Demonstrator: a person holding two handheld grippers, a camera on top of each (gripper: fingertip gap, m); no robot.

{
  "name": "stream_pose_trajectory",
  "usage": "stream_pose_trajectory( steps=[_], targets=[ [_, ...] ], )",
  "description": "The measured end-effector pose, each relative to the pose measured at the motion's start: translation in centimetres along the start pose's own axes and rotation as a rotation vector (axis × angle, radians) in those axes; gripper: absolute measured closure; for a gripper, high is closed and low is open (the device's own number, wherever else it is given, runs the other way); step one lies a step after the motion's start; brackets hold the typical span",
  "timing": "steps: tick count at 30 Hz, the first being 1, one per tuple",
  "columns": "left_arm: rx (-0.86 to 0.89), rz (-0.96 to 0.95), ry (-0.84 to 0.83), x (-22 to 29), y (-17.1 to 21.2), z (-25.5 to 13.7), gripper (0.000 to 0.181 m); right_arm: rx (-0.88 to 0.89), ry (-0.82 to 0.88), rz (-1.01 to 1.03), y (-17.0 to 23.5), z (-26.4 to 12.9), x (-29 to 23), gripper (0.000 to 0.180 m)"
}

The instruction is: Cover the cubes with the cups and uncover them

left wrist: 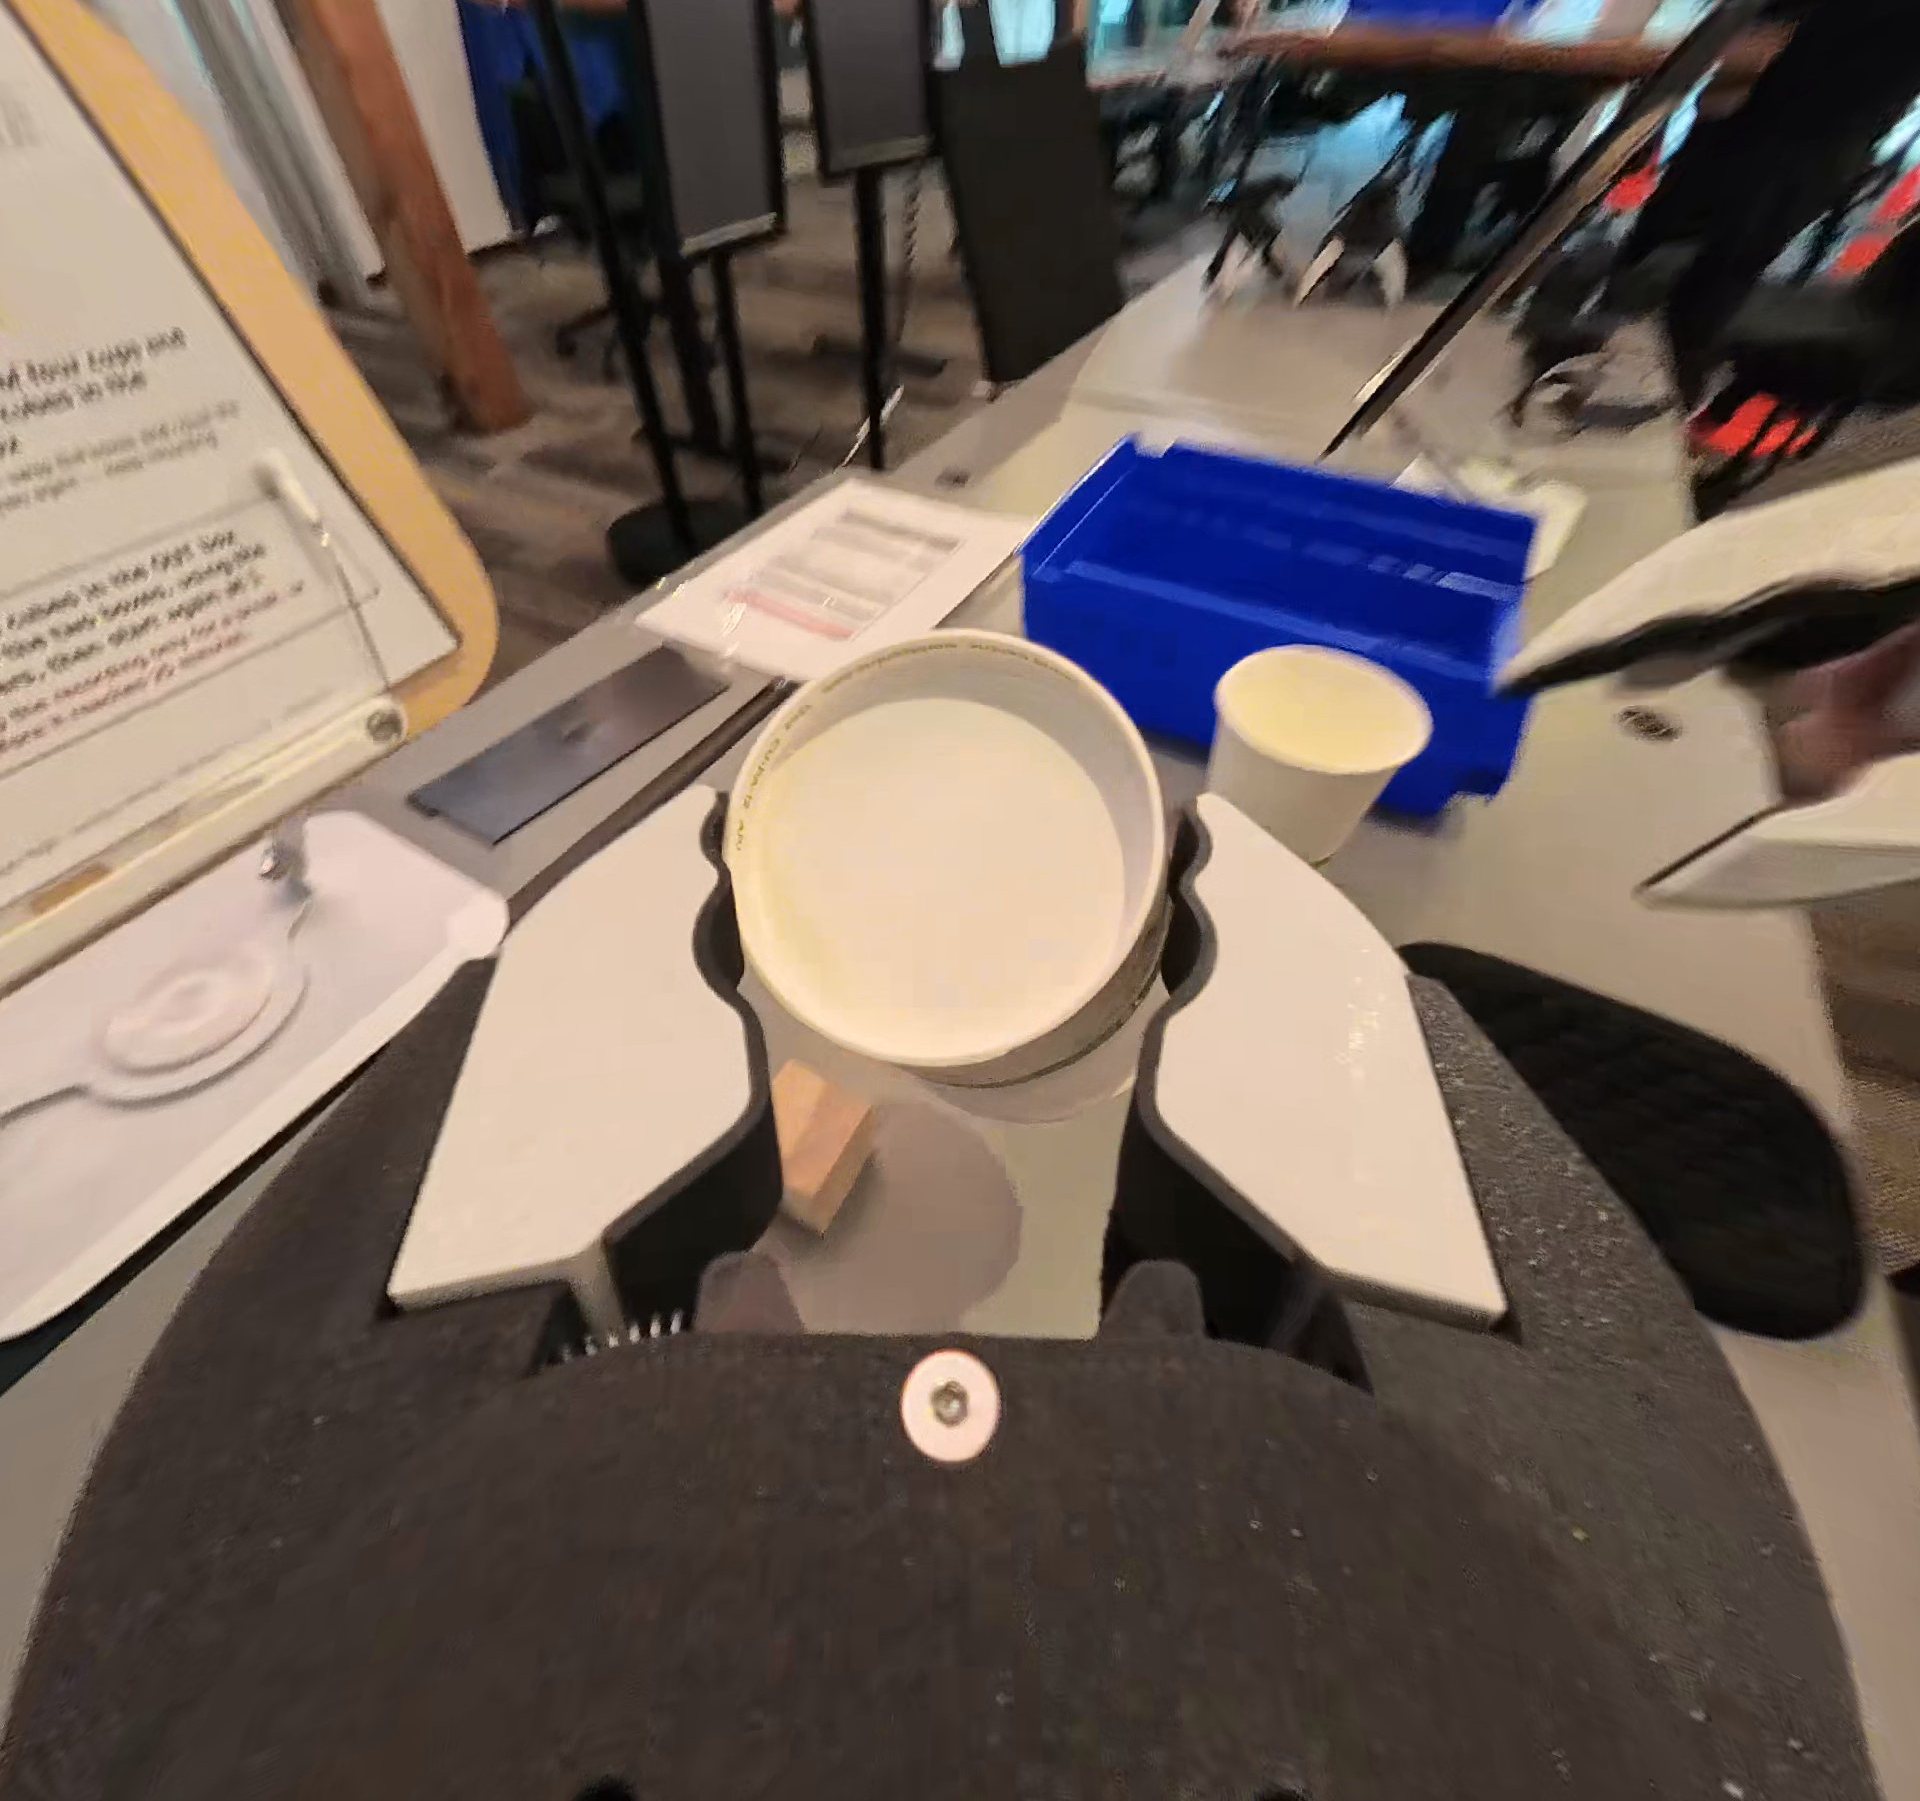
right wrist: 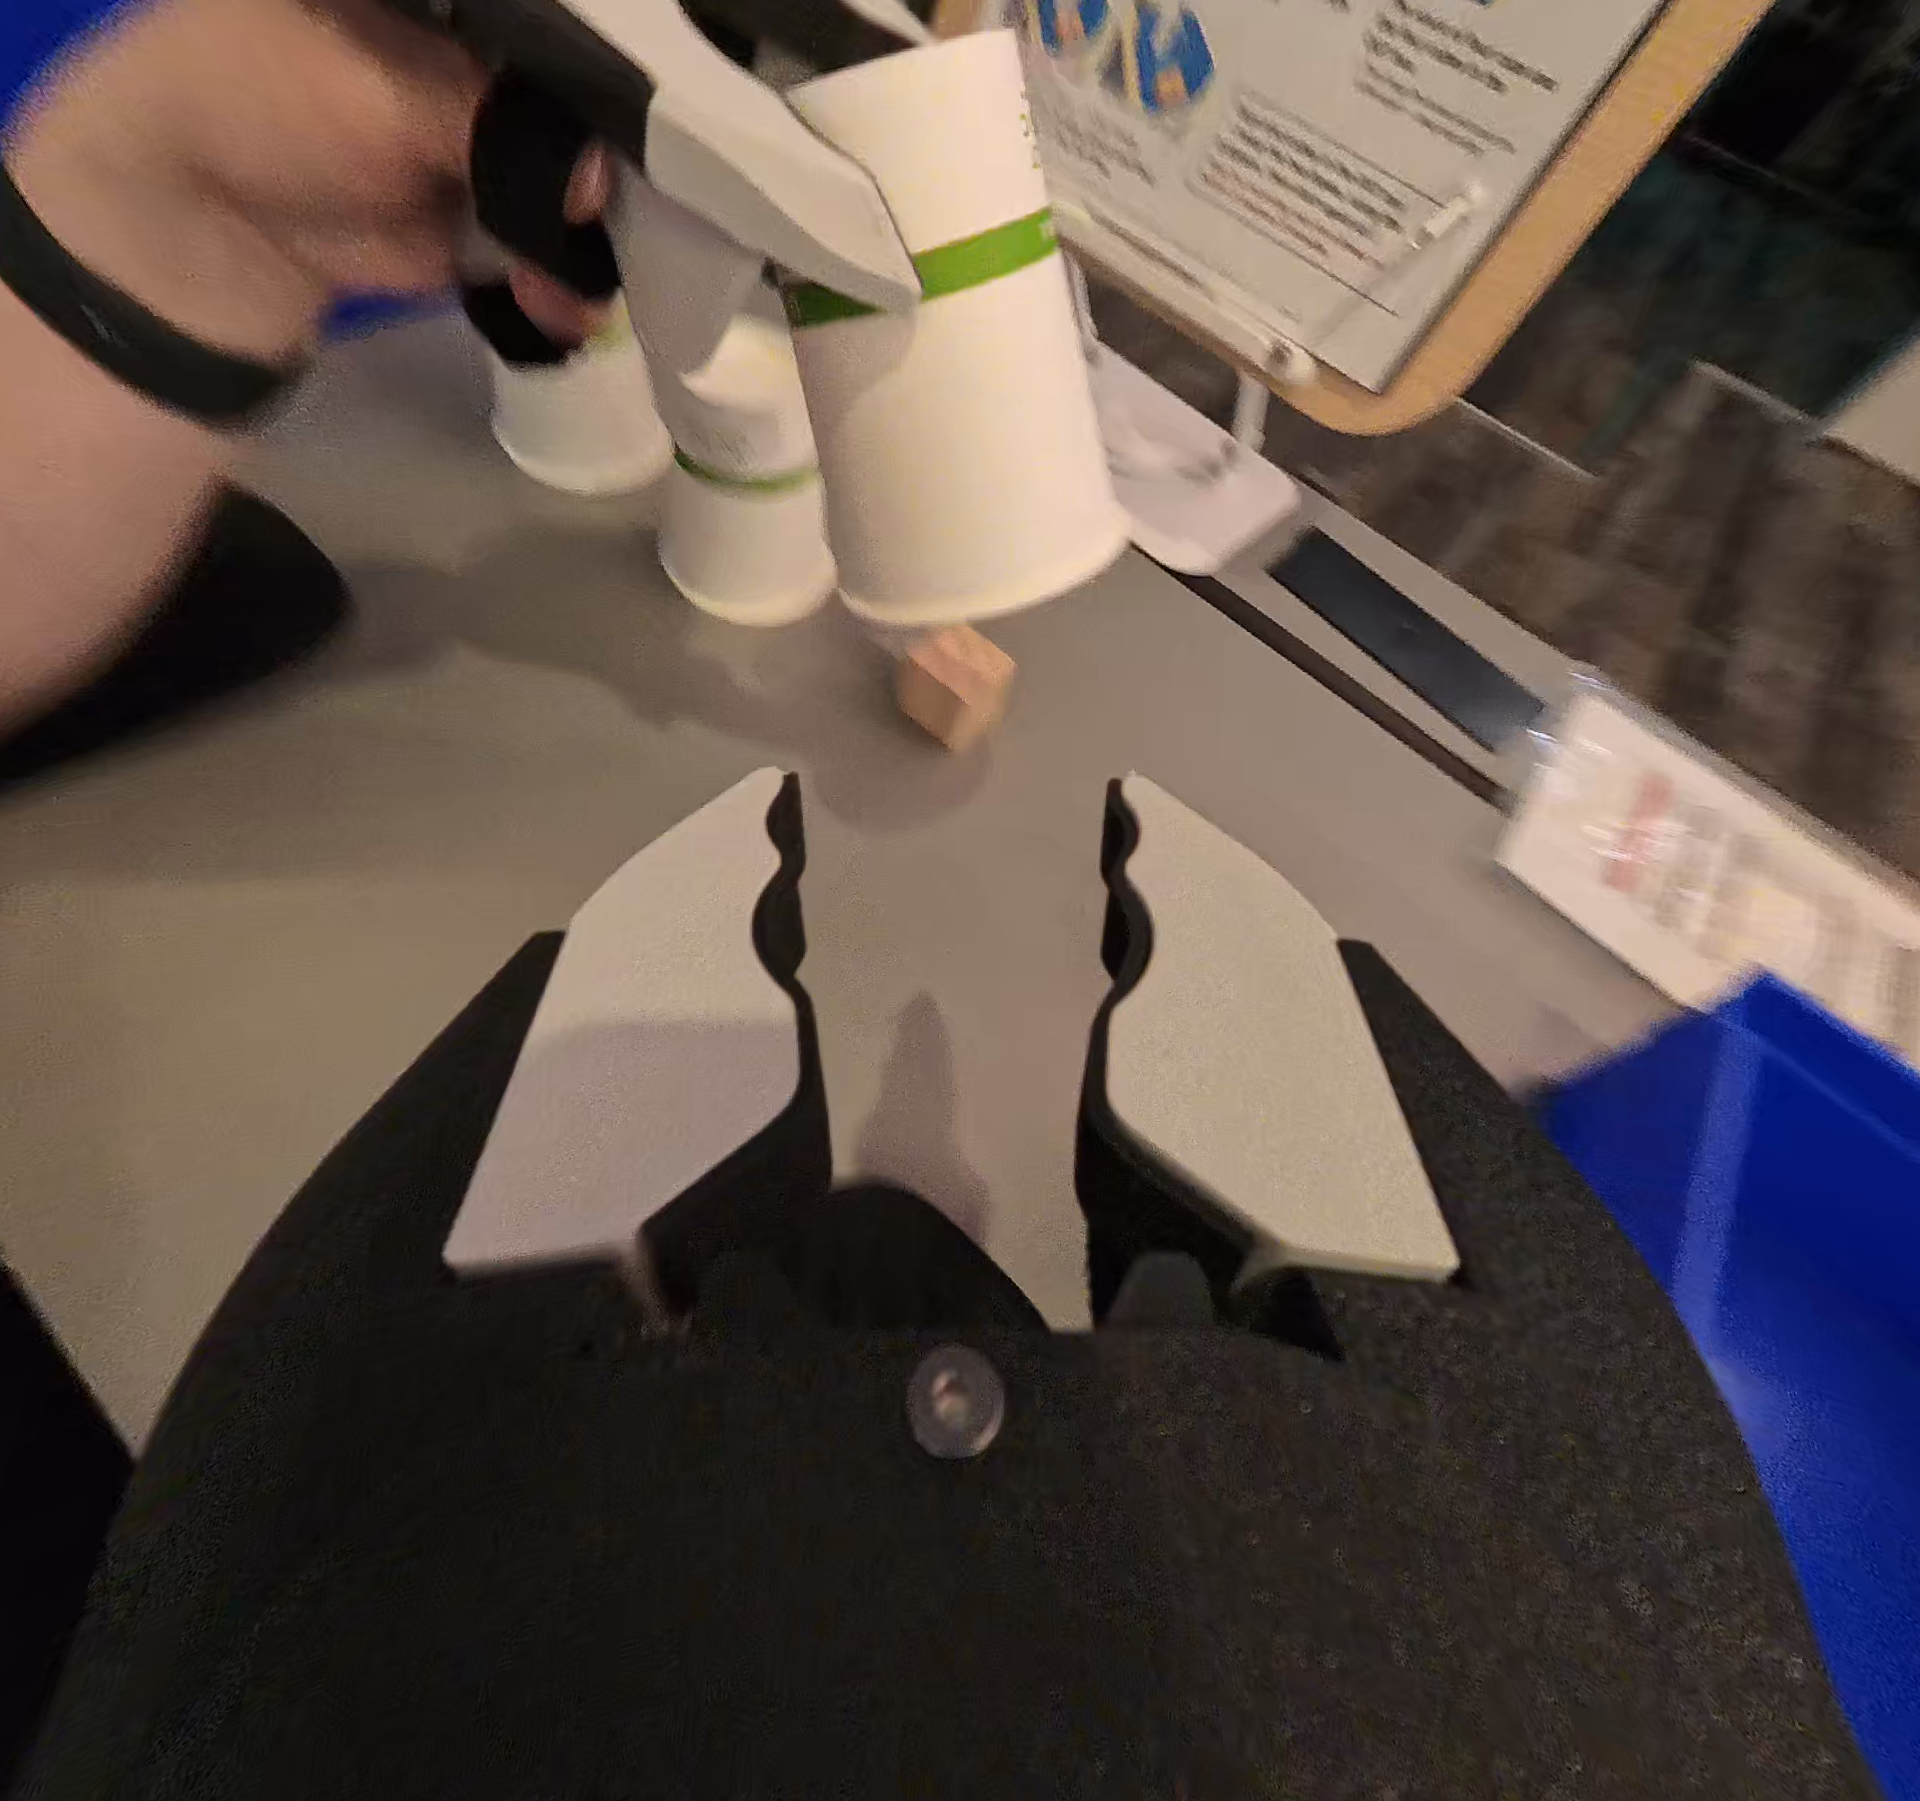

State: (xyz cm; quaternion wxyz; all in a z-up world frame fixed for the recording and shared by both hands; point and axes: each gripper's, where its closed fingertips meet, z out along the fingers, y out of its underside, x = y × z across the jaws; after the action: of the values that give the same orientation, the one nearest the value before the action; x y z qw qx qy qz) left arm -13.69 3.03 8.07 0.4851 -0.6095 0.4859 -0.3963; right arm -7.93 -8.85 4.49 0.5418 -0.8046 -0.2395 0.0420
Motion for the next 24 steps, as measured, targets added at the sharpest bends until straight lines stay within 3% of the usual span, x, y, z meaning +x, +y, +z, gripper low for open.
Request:
stream_pose_trajectory(
  steps=[7,15,18,22,24],
  targets=[
    [0.164,-0.011,0.15,3.8,-4.2,-4.3,0.101,0.343,-0.305,0.349,-3.7,3.6,-3.5,0.123],
    [0.221,-0.042,0.3,6.4,-5.4,-5.5,0.101,0.679,-0.548,0.356,-8.2,0.1,-5.7,0.149],
    [0.222,-0.07,0.384,7.4,-5.3,-5.8,0.101,0.738,-0.598,0.352,-8.5,-0.9,-5.9,0.169],
    [0.198,-0.072,0.464,8.1,-4.5,-5.7,0.101,0.765,-0.678,0.359,-8.5,-2.0,-6.4,0.174],
    [0.175,-0.07,0.497,8.4,-4.0,-5.7,0.102,0.75,-0.627,0.347,-8.1,-1.9,-5.8,0.179]
  ],
)
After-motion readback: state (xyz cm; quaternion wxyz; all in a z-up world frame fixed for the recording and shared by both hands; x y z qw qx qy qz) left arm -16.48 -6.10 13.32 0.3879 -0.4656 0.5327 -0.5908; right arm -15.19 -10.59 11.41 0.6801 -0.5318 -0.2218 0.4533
